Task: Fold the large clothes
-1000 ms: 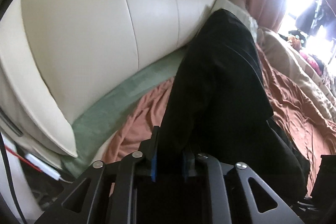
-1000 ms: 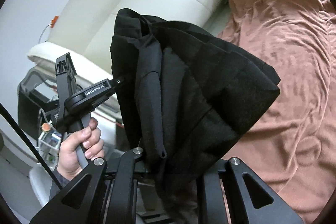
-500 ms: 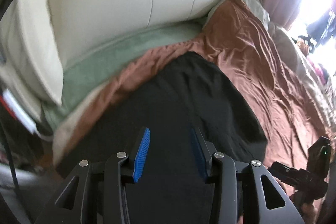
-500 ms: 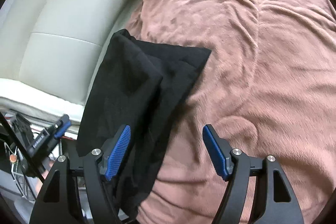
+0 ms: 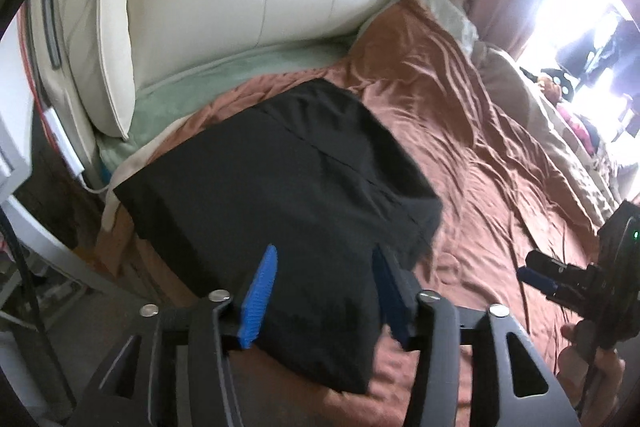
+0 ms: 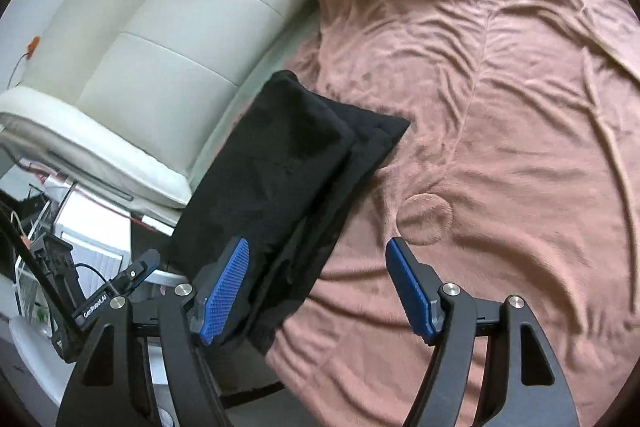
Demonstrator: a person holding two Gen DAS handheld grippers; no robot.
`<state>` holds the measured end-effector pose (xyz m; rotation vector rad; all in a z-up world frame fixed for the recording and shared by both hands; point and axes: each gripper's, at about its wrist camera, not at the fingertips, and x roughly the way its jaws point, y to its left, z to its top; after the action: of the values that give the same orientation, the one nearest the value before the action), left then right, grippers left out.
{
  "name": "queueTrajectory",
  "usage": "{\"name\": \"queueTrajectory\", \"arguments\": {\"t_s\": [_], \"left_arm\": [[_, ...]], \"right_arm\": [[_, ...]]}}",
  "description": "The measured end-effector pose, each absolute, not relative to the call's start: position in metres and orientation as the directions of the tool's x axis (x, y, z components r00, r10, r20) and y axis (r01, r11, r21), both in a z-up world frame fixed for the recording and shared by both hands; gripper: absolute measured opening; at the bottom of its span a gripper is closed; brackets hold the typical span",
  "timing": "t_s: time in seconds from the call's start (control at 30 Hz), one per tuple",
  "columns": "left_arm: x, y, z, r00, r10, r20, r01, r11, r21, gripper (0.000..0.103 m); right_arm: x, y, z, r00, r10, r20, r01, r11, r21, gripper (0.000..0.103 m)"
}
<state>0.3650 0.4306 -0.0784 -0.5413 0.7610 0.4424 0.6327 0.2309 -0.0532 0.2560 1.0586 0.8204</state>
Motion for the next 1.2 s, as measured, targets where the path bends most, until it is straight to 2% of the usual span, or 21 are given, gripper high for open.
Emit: {"name": "queueTrajectory", "arguments": {"t_s": [0.13,0.2,0.23,0.37,0.5,0.6,0.67,0.9,1.2], "left_arm": [[0.348,0.403,-0.062,0.669,0.182,-0.721,-0.539,0.786,-0.302,0.059],[0.341,0.391,-0.055,0.675,0.185,-0.714,-0.532,0.792,-0.299,0.060],[0.338,0.385,-0.052,0.679,0.188,-0.710,-0.530,0.795,-0.296,0.061],[0.323,0.359,-0.039,0.702,0.204,-0.682,-0.519,0.803,-0.294,0.082],[0.312,0.330,-0.028,0.726,0.205,-0.657,-0.489,0.825,-0.284,0.090],[0.301,0.310,-0.023,0.742,0.204,-0.639,-0.473,0.834,-0.283,0.098],[0.295,0.297,-0.020,0.751,0.206,-0.627,-0.463,0.841,-0.278,0.100],[0.274,0.251,-0.008,0.783,0.194,-0.591,-0.413,0.872,-0.262,0.102],[0.237,0.199,0.000,0.828,0.157,-0.538,-0.334,0.910,-0.248,0.102]], "right_arm": [[0.612,0.186,-0.031,0.271,0.703,-0.658,-0.489,0.689,0.535,0.071],[0.600,0.168,-0.019,0.294,0.698,-0.653,-0.496,0.695,0.520,0.075],[0.594,0.158,-0.013,0.310,0.694,-0.650,-0.501,0.700,0.508,0.080],[0.566,0.125,0.008,0.344,0.696,-0.630,-0.515,0.701,0.493,0.083],[0.542,0.092,0.026,0.364,0.695,-0.620,-0.509,0.706,0.493,0.085],[0.518,0.070,0.042,0.401,0.681,-0.612,-0.528,0.718,0.453,0.103],[0.502,0.058,0.050,0.433,0.664,-0.609,-0.538,0.733,0.416,0.103],[0.445,0.017,0.065,0.521,0.600,-0.607,-0.534,0.784,0.317,0.103],[0.381,-0.041,0.067,0.591,0.561,-0.580,-0.486,0.821,0.299,0.103]]}}
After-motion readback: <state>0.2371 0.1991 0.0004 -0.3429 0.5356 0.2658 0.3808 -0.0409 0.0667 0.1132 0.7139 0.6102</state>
